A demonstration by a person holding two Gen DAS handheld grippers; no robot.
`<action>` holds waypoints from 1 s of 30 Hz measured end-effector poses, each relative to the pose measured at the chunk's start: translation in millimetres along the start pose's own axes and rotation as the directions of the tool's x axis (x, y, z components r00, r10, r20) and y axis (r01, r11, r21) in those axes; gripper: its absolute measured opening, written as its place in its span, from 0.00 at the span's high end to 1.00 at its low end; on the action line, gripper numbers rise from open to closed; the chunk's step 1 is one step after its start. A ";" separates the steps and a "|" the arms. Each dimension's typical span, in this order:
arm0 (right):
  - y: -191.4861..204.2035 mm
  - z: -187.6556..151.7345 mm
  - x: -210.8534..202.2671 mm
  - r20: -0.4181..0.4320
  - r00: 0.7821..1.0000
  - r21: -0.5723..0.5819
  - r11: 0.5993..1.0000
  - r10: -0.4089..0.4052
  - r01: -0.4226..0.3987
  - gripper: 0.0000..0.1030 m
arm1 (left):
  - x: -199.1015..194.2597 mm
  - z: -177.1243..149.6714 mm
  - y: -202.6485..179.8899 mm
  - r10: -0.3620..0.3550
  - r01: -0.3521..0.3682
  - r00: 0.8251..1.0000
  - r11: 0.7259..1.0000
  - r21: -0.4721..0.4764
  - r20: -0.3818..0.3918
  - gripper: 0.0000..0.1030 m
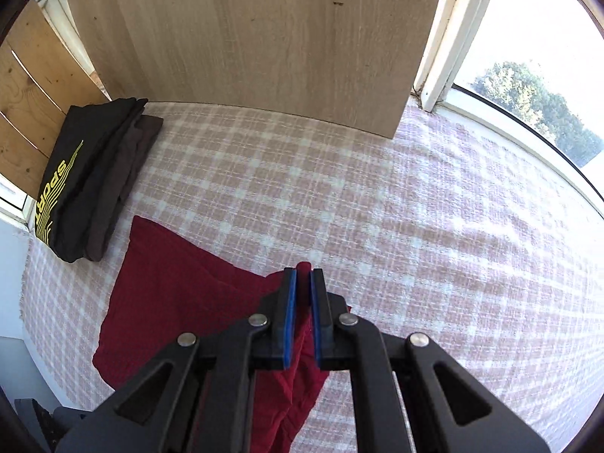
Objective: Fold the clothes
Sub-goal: 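Lift the side edge with the right gripper and fold it over the shirt's middle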
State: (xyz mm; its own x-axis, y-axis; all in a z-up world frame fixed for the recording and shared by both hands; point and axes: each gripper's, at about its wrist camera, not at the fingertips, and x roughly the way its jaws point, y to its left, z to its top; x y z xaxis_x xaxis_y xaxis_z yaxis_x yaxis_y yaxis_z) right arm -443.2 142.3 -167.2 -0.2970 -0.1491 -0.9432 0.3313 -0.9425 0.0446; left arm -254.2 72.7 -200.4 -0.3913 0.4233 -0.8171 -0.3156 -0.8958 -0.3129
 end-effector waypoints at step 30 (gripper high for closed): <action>-29.4 2.2 20.2 -0.019 0.990 -0.049 0.989 0.137 -0.138 0.93 | 11.5 9.4 -0.1 0.060 -0.063 0.998 0.996 -0.065 -0.035 0.97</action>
State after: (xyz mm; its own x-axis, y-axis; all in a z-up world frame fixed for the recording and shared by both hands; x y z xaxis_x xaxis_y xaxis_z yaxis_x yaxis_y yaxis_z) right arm -461.0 166.4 -186.9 -0.2320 -0.2711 -0.9342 0.4126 -0.8971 0.1579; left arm -266.8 78.9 -205.2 -0.3789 0.3634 -0.8511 -0.2337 -0.9274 -0.2920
